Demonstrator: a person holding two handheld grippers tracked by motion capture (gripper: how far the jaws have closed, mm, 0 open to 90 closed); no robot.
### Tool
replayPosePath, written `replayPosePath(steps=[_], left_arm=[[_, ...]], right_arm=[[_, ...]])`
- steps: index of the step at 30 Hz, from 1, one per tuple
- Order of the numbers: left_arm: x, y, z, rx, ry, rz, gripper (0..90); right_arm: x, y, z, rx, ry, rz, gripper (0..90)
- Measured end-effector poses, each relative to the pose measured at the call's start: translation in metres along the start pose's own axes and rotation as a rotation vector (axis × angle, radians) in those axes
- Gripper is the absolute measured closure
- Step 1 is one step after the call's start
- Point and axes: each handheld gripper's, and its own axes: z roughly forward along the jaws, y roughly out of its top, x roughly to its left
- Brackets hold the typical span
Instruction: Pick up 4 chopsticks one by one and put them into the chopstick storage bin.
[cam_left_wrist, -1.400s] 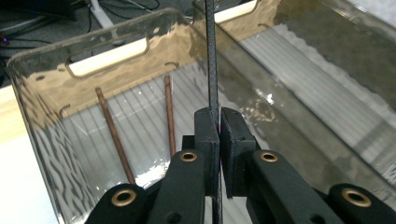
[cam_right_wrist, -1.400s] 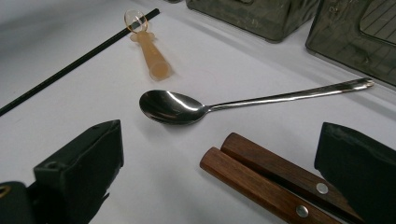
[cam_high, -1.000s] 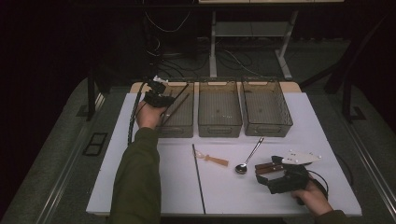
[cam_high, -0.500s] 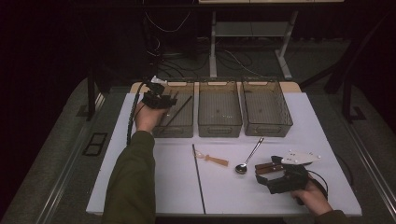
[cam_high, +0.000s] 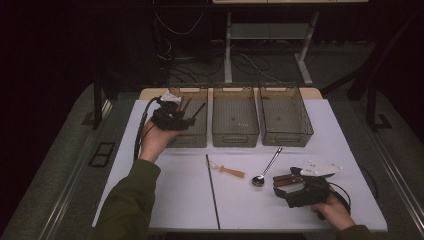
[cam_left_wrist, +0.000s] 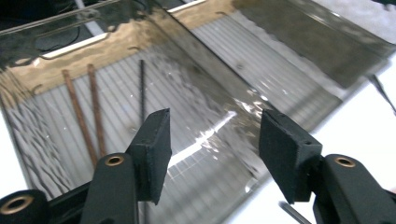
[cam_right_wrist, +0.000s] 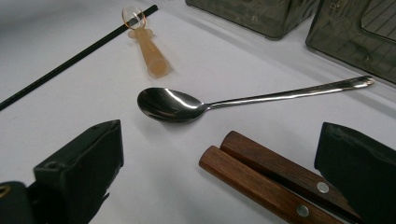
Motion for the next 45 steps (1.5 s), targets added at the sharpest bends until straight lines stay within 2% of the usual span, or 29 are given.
replayPosePath(steps=[4,7,8,13,21,23,26,31,34,37,45], left_arm=[[-0.020,-0.017,-0.007,0.013,-0.047,0.017,56.4],[-0.033,-0.034,-0.008,0.032,-0.085,0.041,68.8],[-0.038,-0.040,-0.008,0.032,-0.095,0.034,72.9],[-0.060,-0.063,-0.007,0.040,-0.142,0.068,88.6],[-0.100,-0.094,-0.002,0.087,-0.207,0.132,88.7],[-0.108,-0.098,-0.001,0.096,-0.216,0.150,88.7],[-0.120,-0.103,0.003,0.102,-0.244,0.155,88.7],[-0.134,-0.108,0.014,0.148,-0.284,0.186,88.7],[-0.139,-0.110,0.020,0.184,-0.296,0.210,88.7],[-0.139,-0.111,0.022,0.207,-0.302,0.217,88.7],[-0.133,-0.114,0.020,0.231,-0.290,0.207,88.7]], right_arm=[[0.000,0.000,0.000,0.002,-0.002,-0.001,1.5],[0.000,0.000,0.000,0.002,-0.003,-0.001,1.5],[0.000,0.000,0.000,0.001,-0.004,0.001,1.5],[0.001,-0.001,0.001,0.001,-0.007,0.002,1.5],[0.000,-0.001,0.001,0.001,-0.010,0.005,1.5],[0.000,-0.001,0.000,-0.001,-0.010,0.002,1.5],[0.000,-0.001,0.000,-0.002,-0.012,-0.001,1.5],[0.001,-0.001,0.000,0.001,-0.013,0.001,1.5],[0.000,-0.001,0.000,0.002,-0.013,0.004,1.5],[0.000,-0.001,0.000,0.000,-0.013,0.002,1.5],[0.000,-0.001,-0.001,-0.002,-0.014,-0.001,1.5]])
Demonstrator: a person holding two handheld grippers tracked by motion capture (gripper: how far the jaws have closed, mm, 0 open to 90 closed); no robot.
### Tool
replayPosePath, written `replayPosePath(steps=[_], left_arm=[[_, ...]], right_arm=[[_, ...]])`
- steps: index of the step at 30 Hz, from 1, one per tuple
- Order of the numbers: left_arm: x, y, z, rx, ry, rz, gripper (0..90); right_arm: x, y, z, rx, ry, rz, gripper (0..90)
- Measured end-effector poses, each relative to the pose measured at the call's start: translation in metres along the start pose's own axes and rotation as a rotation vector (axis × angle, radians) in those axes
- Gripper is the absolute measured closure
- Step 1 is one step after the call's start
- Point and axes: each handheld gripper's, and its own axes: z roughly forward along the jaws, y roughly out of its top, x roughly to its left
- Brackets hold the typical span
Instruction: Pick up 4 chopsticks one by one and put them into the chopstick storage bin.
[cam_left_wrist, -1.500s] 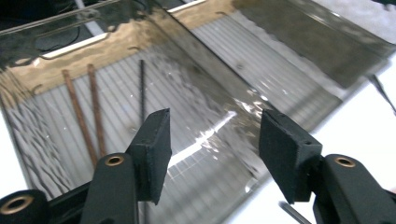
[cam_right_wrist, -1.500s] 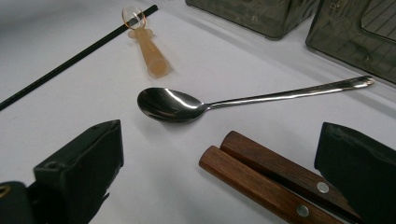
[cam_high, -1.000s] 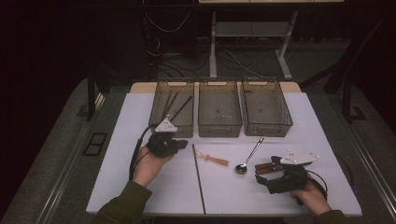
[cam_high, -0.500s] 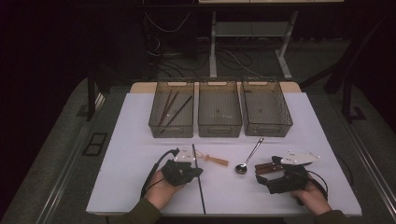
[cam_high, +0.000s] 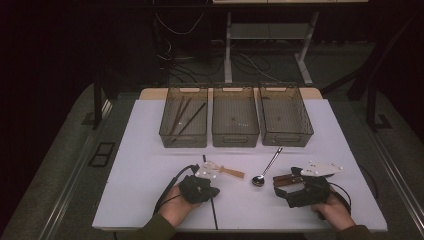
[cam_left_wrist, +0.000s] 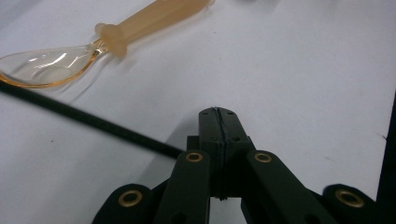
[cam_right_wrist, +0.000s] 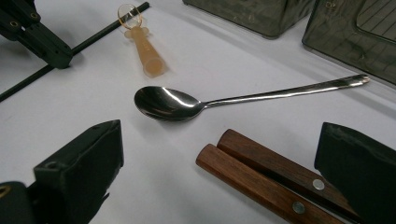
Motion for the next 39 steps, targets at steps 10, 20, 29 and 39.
replayPosePath(steps=[10,20,29,39], left_arm=[[0.006,-0.009,-0.009,0.001,0.009,-0.029,88.7],[0.027,-0.001,-0.025,-0.064,0.113,-0.081,77.9],[0.082,0.013,-0.019,-0.075,0.240,-0.246,67.4],[0.092,0.020,-0.004,-0.053,0.277,-0.282,65.2]], right_arm=[[0.000,0.000,0.000,0.000,-0.001,-0.001,1.5],[0.000,0.000,0.000,0.004,-0.002,0.002,1.5],[-0.001,0.000,0.002,0.006,-0.001,0.001,1.5],[-0.001,0.000,0.000,-0.001,0.000,0.003,1.5]])
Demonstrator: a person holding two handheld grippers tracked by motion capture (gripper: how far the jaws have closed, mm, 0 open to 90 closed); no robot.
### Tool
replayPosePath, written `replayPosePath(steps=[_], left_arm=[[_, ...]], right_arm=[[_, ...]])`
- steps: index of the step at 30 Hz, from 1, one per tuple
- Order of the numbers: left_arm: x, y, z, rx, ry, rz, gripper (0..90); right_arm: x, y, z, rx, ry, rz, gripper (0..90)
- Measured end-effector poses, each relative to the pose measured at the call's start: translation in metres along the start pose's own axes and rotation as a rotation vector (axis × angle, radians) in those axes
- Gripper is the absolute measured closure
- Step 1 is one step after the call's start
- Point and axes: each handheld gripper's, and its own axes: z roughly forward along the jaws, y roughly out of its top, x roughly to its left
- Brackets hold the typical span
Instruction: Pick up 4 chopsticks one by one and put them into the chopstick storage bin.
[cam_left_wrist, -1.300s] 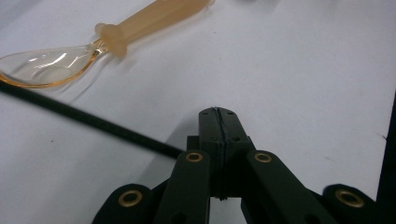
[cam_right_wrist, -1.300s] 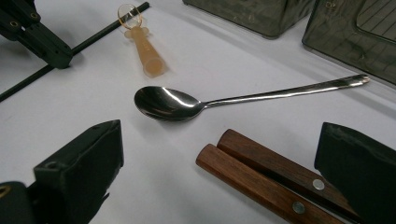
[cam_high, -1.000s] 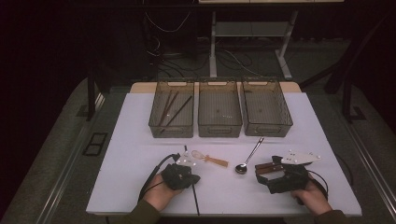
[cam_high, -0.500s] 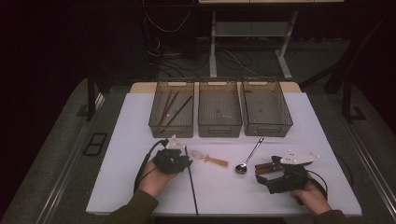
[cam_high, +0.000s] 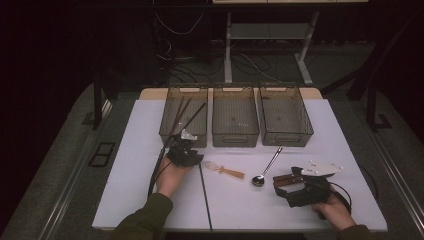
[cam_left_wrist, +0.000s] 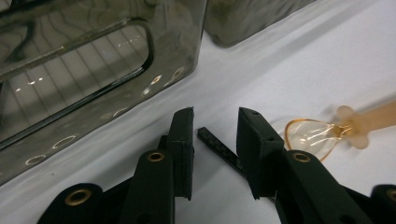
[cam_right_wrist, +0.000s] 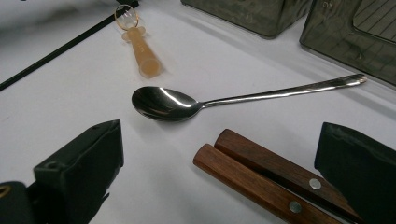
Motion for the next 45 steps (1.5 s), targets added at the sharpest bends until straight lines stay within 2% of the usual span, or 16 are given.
replayPosePath(steps=[9,19,36,42,45], left_arm=[[-0.0024,-0.0016,0.0033,0.006,0.024,0.037,68.0],[-0.0026,-0.0009,0.0049,-0.005,0.032,0.041,73.0],[-0.0042,0.0012,0.0084,-0.012,0.022,0.091,83.1],[-0.0037,0.0008,0.0084,-0.018,0.013,0.083,82.7],[-0.0020,0.0011,0.0067,-0.018,-0.009,0.088,74.9]], right_arm=[[0.0008,0.0002,0.0003,0.004,0.000,-0.004,1.5],[0.0014,0.0003,0.0010,0.006,0.003,-0.006,1.5],[0.0015,0.0004,0.0012,0.006,0.003,-0.008,1.5],[0.0016,0.0004,0.0011,0.006,0.003,-0.008,1.5],[0.0015,0.0004,0.0009,0.006,0.004,-0.008,1.5]])
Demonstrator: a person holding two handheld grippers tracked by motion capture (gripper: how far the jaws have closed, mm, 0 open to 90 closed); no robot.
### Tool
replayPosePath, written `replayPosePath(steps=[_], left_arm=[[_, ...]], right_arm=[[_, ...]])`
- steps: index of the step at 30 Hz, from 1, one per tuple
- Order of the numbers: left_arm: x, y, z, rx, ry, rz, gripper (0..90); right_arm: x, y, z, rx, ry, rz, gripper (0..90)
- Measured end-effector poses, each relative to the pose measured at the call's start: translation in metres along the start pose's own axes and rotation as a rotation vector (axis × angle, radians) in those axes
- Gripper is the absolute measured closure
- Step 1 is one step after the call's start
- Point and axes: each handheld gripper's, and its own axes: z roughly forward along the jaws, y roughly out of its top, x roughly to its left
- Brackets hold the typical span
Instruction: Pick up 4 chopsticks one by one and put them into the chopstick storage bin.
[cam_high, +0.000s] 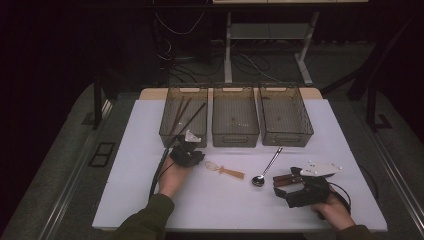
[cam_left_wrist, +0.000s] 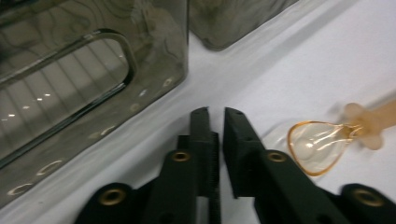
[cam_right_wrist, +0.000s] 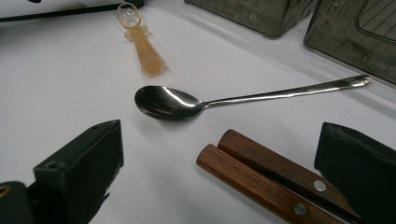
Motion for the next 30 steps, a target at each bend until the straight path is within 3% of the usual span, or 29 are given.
replayPosePath(steps=[5,8,15,23,30], left_arm=[[0.001,-0.001,-0.015,-0.054,-0.020,0.005,58.9],[0.005,-0.007,-0.030,-0.089,-0.031,0.042,51.9],[0.012,-0.036,-0.064,-0.120,-0.054,0.005,45.2],[0.011,-0.074,-0.085,-0.105,-0.078,-0.030,49.9],[0.003,-0.082,-0.080,-0.048,-0.045,0.007,61.6]], right_arm=[[0.000,0.000,-0.001,-0.002,0.000,-0.001,1.5],[0.000,0.000,-0.001,-0.004,0.000,0.000,1.5],[0.000,0.000,-0.001,-0.003,0.000,0.000,1.5],[0.001,0.000,0.000,0.002,-0.001,0.004,1.5],[0.001,0.000,0.001,0.002,-0.001,0.002,1.5]])
